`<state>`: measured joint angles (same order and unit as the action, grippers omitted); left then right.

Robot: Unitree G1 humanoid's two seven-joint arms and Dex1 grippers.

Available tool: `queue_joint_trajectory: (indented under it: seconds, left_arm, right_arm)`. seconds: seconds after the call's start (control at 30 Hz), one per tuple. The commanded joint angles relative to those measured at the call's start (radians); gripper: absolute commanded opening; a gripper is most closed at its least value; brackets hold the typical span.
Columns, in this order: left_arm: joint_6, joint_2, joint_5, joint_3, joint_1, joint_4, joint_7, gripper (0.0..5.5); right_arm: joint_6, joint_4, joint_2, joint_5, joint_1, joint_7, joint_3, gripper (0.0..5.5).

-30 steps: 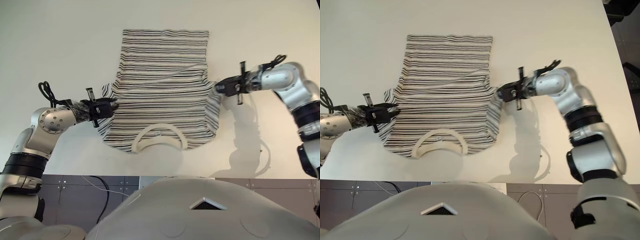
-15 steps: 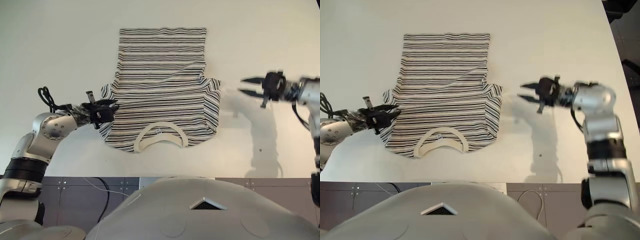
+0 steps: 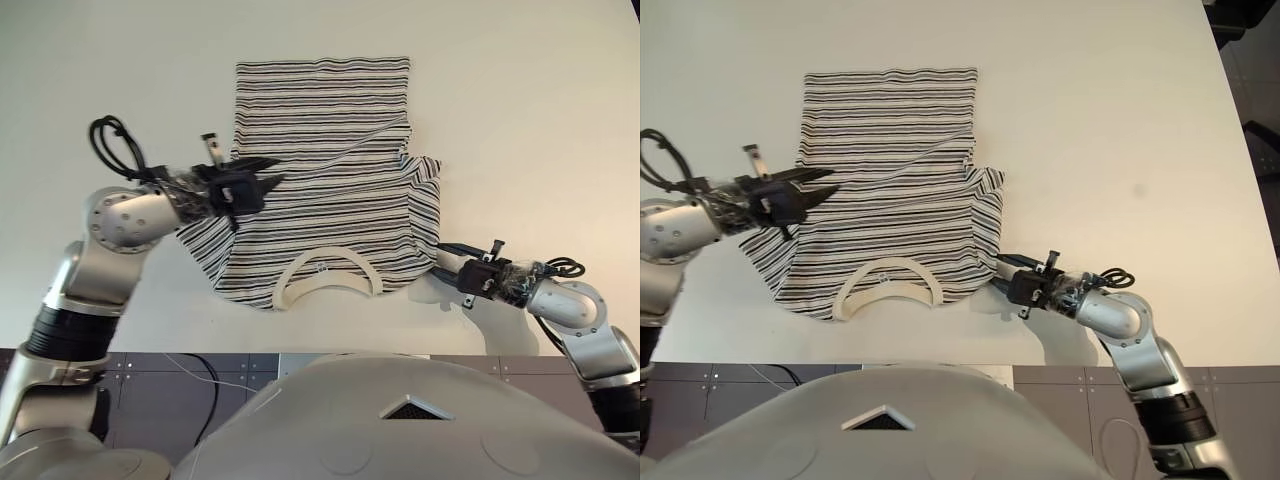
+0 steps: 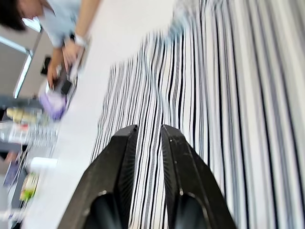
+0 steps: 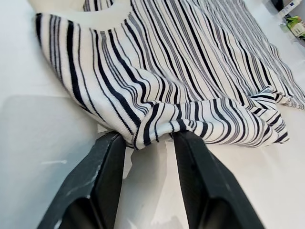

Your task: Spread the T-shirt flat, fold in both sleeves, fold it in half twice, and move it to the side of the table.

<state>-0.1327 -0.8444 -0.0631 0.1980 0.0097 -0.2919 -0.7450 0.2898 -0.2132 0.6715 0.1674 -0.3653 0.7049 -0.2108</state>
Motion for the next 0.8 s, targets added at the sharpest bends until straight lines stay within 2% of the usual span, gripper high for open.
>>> queue_joint_trajectory:
  seconds: [0.03, 0.27, 0.47, 0.67, 0.8]
  left_arm:
    - [0.029, 0.015, -0.04, 0.027, 0.088, -0.036, 0.0, 0.93]
    - [-0.066, 0.077, -0.187, 0.124, 0.199, 0.074, 0.077, 0.93]
    - [-0.254, 0.006, -0.346, 0.159, 0.25, 0.308, 0.154, 0.93]
    - [-0.392, -0.066, -0.442, 0.178, 0.256, 0.462, 0.223, 0.93]
    - [-0.443, -0.114, -0.481, 0.195, 0.248, 0.53, 0.242, 0.93]
  right_arm:
    - [-0.01, 0.052, -0.038, 0.067, 0.022, -0.062, -0.028, 1.76]
    - [-0.019, 0.129, -0.162, 0.106, 0.104, -0.252, -0.005, 1.76]
    - [0.001, 0.136, -0.252, 0.086, 0.153, -0.396, 0.049, 1.76]
    - [0.031, 0.012, -0.266, -0.004, 0.199, -0.363, 0.056, 1.76]
    - [0.005, -0.051, -0.26, -0.042, 0.227, -0.267, -0.027, 1.76]
